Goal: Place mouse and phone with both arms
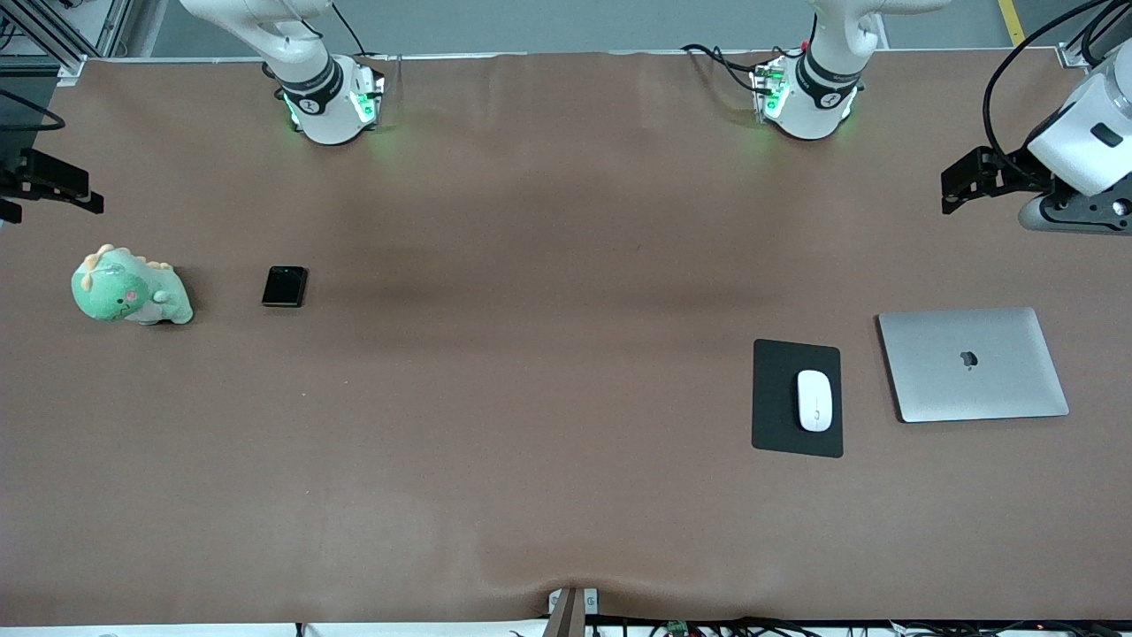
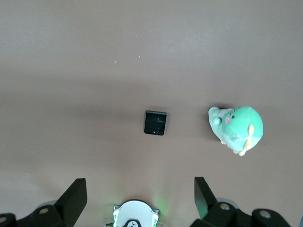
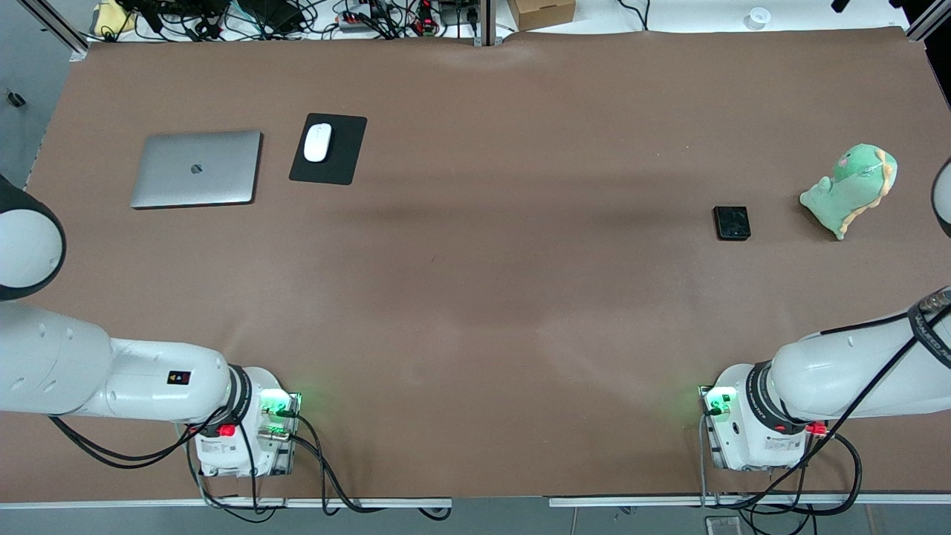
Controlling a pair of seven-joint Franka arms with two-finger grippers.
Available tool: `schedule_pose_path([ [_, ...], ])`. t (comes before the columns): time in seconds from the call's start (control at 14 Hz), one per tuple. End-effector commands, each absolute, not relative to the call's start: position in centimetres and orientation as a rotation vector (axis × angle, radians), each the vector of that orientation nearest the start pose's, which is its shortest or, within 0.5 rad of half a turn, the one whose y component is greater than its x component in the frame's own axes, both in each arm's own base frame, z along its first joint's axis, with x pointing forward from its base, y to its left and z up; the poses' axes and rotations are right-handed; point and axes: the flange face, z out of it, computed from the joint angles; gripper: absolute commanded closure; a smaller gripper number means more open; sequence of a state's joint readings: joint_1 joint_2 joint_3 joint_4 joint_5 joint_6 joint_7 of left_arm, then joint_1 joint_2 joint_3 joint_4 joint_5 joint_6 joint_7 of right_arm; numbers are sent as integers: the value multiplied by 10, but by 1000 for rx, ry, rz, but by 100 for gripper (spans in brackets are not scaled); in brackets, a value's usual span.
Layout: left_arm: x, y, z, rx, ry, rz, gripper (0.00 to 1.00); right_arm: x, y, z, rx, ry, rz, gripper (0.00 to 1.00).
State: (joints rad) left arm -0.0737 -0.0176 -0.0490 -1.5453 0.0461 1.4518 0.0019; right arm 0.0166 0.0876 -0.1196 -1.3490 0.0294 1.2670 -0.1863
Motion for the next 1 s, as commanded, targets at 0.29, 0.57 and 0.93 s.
schedule_pose_path([
  [0.29,537,-57,638,-3094,199,121,0,520,-48,638,-3071,-160,238,0],
  [0.57,538,-58,636,-3097,202,126,0,520,-54,643,-3084,-159,225,0],
  [0.93,541,-49,633,-3100,177,136,0,523,-51,654,-3095,-175,187,0],
])
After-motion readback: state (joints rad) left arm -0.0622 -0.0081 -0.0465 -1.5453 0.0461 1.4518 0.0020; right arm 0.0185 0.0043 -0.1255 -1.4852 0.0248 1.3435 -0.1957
